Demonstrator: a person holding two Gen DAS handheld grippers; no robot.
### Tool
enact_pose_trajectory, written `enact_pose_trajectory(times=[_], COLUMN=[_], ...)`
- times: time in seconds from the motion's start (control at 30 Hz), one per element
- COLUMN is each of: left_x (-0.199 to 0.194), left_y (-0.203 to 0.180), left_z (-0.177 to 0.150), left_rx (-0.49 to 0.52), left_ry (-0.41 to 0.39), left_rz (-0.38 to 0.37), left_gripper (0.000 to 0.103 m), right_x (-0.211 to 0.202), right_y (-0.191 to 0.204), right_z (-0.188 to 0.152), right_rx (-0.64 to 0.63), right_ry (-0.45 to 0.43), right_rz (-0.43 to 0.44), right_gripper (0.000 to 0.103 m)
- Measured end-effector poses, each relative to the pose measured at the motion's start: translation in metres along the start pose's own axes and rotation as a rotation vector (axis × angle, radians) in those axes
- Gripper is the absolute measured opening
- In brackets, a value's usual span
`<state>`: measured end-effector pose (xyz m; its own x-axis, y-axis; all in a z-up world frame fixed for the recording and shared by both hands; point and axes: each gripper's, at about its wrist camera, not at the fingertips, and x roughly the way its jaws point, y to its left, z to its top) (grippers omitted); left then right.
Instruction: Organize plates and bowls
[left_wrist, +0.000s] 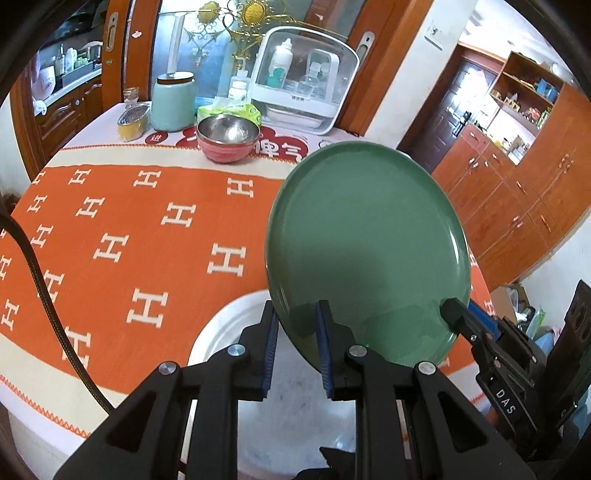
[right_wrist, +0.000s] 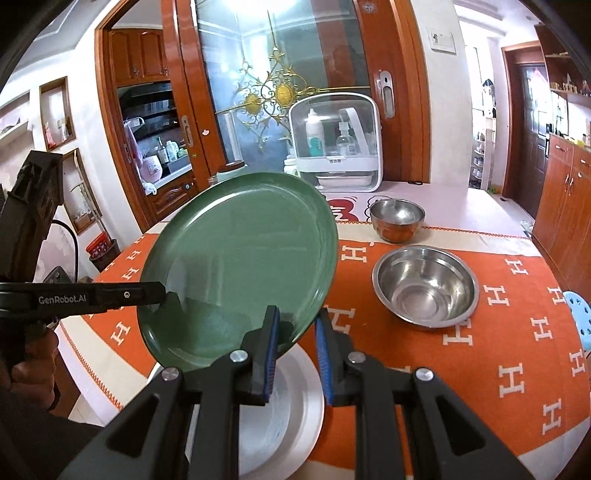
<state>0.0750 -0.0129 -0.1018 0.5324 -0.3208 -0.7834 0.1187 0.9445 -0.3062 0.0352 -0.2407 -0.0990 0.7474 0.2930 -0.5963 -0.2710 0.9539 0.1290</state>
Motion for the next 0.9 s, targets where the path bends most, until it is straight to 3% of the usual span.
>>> enact_pose_trajectory(times=[0.43,0.9], left_x=[-0.003,0.020], left_y=[0.010,0.022], left_z=[-0.037,-0.066], left_rx=[0.002,-0.015], left_ry=[0.098,0.248], left_rz=[-0.004,0.036], left_gripper=[0.017,0.018], right_x=[-0.014,0.001], right_y=[0.021,0.032], right_z=[-0.031,-0.059], right_rx=[-0.030,-0.061], right_ry=[0.085,0.230], right_rz=[-0.039,-0.054], right_gripper=[0.019,0.020])
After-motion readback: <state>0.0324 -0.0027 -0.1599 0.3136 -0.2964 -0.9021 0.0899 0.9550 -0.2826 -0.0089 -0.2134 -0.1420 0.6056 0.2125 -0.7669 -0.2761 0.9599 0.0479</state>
